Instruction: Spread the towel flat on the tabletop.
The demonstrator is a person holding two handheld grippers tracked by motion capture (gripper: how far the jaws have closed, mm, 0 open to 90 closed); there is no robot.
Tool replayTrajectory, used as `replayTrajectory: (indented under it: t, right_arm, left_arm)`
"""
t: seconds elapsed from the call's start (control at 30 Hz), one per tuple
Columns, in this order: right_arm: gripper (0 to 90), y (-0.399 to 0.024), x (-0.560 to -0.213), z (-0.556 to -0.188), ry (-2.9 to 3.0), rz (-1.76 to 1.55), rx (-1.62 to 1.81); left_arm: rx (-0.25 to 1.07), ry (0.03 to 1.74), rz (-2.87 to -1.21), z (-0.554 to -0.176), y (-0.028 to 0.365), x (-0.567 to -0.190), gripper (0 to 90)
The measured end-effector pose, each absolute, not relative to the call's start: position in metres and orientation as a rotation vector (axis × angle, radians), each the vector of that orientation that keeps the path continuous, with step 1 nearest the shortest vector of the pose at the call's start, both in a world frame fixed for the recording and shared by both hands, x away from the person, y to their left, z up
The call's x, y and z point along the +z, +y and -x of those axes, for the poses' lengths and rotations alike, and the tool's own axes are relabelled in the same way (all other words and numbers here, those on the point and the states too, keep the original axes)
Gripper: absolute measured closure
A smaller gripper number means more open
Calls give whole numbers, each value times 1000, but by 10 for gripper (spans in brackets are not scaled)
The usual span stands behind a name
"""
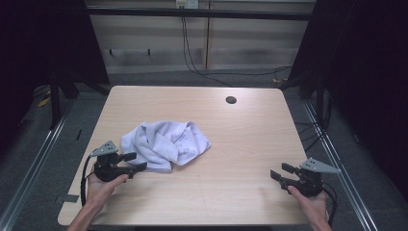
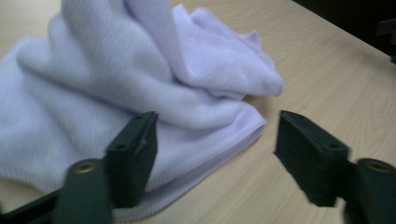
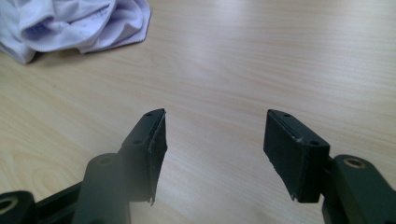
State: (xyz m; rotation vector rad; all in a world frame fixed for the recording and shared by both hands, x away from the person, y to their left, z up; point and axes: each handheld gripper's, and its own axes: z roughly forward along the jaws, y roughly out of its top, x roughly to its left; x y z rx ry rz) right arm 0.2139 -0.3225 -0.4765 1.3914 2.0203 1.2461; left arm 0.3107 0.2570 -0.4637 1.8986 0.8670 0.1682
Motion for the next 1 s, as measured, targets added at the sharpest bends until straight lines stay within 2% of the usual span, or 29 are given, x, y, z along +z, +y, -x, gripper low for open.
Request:
replayTrajectory:
  t: [0.2,0.33,0.43,0.5,0.53,0.57,0.7,0.8,0.83,1.0]
  right_arm:
    - [398,-326,-481,-218,2058,-1409,1252]
    - [392,-327,-481,-222,2047,-1416,1248]
    - [363,-327,-484,-225,2061,-1430,1249]
    - [358,-326,-484,-225,2074,-1424,1249]
    - [355,-326,-484,-225,2077,-1429,1237]
    - [355,-326,-484,-225,2077,-1429,1237]
    - [345,-327,-484,-222,2090,-1441,1215]
    - [345,-327,-485,-219,2095,-1440,1210]
    - [345,-327,-484,-218,2095,-1439,1211]
    - [344,-325,-483,-217,2103,-1427,1219]
  left_arm:
    - [215,906,-1923,-331,258,-448,325]
    - [209,917,-1898,-349,264,-445,356]
    - [198,967,-1896,-368,263,-456,309]
    - [164,993,-1911,-377,261,-467,337]
    - [166,1003,-1971,-382,258,-481,367]
    - [166,1003,-1971,-382,258,-481,398]
    - [151,987,-2004,-384,253,-490,399]
    - [141,976,-2014,-385,250,-495,388]
    - [147,962,-2015,-385,248,-497,350]
    - [149,1004,-2051,-383,241,-494,339]
